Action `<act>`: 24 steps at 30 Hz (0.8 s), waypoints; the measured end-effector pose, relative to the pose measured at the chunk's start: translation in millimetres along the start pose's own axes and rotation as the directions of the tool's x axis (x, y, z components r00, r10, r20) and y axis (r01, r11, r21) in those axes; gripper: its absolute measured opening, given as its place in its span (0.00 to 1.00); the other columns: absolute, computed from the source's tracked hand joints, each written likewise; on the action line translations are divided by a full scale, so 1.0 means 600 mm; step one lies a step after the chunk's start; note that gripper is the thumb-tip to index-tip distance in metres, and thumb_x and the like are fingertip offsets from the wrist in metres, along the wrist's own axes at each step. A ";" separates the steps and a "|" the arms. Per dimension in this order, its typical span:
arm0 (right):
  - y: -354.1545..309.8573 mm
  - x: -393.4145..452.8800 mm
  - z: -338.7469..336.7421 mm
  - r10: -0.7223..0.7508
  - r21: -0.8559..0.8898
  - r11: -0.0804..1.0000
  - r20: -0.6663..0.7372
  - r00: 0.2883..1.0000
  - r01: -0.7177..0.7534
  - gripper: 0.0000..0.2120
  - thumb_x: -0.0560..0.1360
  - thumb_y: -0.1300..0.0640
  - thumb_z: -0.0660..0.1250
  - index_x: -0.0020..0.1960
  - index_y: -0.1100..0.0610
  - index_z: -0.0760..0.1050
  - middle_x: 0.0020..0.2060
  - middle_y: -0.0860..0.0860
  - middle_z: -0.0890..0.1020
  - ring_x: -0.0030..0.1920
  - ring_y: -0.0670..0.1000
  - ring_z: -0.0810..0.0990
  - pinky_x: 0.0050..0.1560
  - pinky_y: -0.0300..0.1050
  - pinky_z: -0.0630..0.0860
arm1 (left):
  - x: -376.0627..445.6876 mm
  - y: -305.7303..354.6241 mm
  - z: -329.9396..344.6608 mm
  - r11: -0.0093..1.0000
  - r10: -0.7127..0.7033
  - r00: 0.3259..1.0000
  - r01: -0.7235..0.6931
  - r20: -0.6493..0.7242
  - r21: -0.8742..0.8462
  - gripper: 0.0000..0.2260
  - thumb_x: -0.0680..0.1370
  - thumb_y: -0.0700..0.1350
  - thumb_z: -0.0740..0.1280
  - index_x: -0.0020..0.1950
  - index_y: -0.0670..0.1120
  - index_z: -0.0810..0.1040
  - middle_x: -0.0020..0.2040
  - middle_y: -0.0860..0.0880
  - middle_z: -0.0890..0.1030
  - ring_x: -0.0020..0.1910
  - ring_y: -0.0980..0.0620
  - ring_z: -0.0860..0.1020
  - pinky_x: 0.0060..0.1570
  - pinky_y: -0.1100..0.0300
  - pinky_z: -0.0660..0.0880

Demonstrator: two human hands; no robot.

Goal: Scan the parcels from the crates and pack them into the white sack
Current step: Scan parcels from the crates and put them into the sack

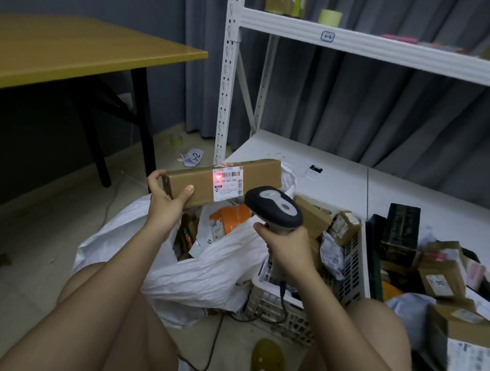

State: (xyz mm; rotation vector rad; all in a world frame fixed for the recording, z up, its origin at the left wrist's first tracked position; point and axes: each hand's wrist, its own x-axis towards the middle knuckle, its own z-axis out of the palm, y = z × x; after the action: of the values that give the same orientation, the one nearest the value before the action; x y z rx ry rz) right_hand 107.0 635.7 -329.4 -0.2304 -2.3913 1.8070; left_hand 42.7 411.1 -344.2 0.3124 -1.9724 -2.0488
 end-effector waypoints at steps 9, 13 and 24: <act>-0.005 -0.003 -0.002 0.066 0.060 0.996 0.028 0.997 -0.067 0.11 0.70 0.57 0.75 0.34 0.58 0.76 0.25 0.53 0.77 0.27 0.50 0.74 0.34 0.45 0.72 | 0.002 -0.003 -0.002 1.000 -0.003 1.000 0.003 0.009 0.023 0.27 0.76 0.42 0.69 0.68 0.53 0.56 0.62 0.47 0.67 0.58 0.46 0.74 0.54 0.49 0.78; -0.006 -0.002 0.000 0.040 0.067 0.997 0.039 0.998 -0.042 0.10 0.70 0.58 0.75 0.34 0.57 0.76 0.26 0.53 0.77 0.28 0.50 0.74 0.34 0.46 0.73 | 0.004 -0.005 -0.004 0.999 0.002 1.000 -0.002 0.018 0.041 0.28 0.76 0.43 0.69 0.69 0.54 0.56 0.62 0.46 0.67 0.57 0.46 0.74 0.56 0.46 0.77; 0.006 0.011 0.010 0.060 0.119 0.991 0.021 0.998 -0.062 0.07 0.70 0.59 0.76 0.38 0.57 0.78 0.29 0.53 0.79 0.30 0.49 0.76 0.34 0.45 0.75 | 0.003 -0.030 -0.038 0.996 0.021 0.998 -0.016 -0.053 0.089 0.27 0.75 0.45 0.70 0.66 0.56 0.58 0.63 0.45 0.70 0.59 0.45 0.74 0.53 0.47 0.78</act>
State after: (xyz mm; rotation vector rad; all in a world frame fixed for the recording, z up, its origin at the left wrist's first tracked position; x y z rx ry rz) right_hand 99.1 632.2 -334.7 -0.2794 -2.3005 1.9792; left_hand 47.8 389.5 -363.0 0.3623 -2.0301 -1.9246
